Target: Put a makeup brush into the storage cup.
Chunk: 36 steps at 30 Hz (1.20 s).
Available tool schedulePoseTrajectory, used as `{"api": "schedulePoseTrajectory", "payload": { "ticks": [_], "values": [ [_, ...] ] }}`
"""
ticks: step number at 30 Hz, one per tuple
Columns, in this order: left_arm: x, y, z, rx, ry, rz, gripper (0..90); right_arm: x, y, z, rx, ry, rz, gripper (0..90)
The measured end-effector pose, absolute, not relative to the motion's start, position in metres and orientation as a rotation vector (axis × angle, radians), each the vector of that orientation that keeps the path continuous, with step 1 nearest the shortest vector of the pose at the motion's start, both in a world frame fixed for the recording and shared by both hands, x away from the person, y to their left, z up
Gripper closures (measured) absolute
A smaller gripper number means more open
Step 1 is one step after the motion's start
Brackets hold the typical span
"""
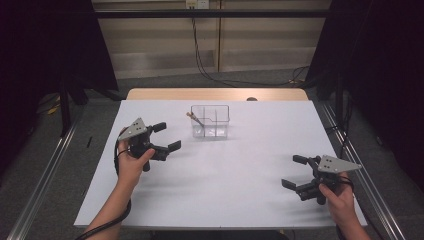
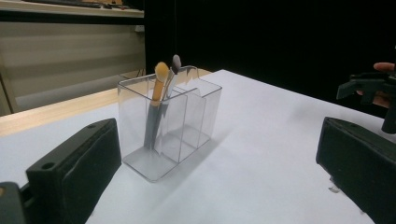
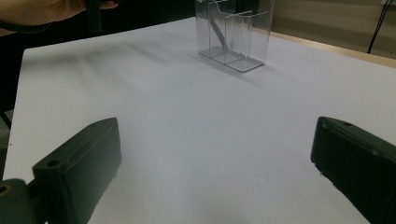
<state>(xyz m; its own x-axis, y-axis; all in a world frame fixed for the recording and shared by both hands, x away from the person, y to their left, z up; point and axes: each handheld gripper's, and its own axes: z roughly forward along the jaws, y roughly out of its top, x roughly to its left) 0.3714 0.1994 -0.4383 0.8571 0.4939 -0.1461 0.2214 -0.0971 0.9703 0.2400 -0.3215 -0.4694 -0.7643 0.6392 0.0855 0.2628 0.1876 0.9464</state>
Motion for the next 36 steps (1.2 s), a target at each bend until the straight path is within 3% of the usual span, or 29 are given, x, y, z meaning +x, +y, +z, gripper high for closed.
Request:
{"api": "schedulePoseTrajectory", "payload": {
  "ticks": [36],
  "values": [
    [0.342, 0.225, -0.449, 1.724, 0.540, 0.238, 0.0, 0.240, -0.322, -0.469, 0.854, 2.137, 1.603, 1.5]
  ]
}}
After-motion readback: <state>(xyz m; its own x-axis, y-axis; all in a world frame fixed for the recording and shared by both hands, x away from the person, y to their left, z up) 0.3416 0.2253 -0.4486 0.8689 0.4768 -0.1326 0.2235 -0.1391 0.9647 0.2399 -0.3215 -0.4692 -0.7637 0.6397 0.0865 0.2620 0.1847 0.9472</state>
